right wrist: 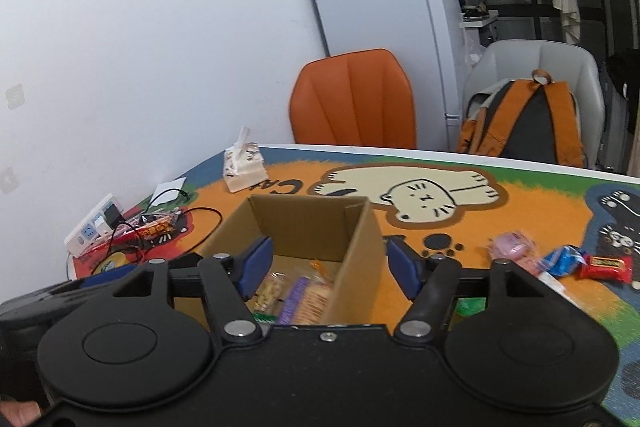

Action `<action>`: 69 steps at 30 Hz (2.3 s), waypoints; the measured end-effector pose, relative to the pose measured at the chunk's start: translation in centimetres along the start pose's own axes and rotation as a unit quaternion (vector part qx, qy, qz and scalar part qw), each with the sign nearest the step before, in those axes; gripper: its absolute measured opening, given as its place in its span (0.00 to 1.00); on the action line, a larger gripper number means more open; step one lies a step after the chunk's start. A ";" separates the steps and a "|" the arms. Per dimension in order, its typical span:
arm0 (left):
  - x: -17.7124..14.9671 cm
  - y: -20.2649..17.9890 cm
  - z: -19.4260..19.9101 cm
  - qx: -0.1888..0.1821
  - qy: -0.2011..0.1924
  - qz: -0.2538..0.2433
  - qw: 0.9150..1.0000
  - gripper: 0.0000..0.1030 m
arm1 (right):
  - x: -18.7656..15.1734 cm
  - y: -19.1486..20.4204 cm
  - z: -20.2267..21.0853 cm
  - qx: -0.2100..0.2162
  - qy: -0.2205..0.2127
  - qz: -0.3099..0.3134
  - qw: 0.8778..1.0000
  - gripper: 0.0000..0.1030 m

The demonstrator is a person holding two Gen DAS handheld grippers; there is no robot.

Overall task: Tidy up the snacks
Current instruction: 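Carry both snacks over the box and open both tools to release them, then return both tools to the pile and grasp the green candy with the right tool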

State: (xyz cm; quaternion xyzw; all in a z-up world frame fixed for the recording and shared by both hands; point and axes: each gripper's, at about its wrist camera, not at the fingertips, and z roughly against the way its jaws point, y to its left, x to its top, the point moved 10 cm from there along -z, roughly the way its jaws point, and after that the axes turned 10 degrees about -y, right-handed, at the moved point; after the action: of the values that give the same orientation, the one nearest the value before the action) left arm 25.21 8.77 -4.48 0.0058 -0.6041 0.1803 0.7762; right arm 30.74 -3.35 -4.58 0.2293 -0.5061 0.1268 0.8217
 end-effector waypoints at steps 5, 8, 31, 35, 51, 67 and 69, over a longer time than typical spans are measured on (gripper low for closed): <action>-0.2 -1.3 0.1 -0.008 -0.002 0.006 1.000 0.93 | -0.1 -1.7 1.5 -0.012 -0.001 -0.001 1.000 0.81; -0.3 -2.1 0.0 -0.001 -0.002 -0.010 1.000 0.94 | 0.0 -3.0 2.4 -0.021 -0.004 -0.006 1.000 0.93; -2.1 -10.7 1.9 -0.117 0.035 -0.021 0.992 0.89 | -2.2 -10.7 6.8 -0.086 0.018 -0.026 0.996 0.93; -2.9 -12.0 2.2 -0.132 0.043 -0.029 0.990 0.70 | -3.7 -11.7 6.8 -0.087 0.040 -0.041 0.995 0.73; -6.7 -15.7 1.6 -0.171 0.082 -0.055 0.980 0.54 | -8.9 -14.4 4.8 -0.101 0.105 -0.067 0.987 0.52; -10.6 -17.4 -2.0 -0.172 0.122 -0.063 0.975 0.55 | -11.1 -16.6 3.5 -0.105 0.122 -0.084 0.983 0.28; -11.0 -17.6 -2.5 -0.171 0.125 -0.064 0.975 0.55 | -10.9 -17.2 3.7 -0.109 0.120 -0.088 0.983 0.28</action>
State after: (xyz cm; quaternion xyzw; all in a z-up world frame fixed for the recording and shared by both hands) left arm 30.38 -10.13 -11.83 -0.1108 -0.5224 0.0242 0.8451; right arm 30.51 -19.82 -17.17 0.1646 -0.3923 0.0246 0.9046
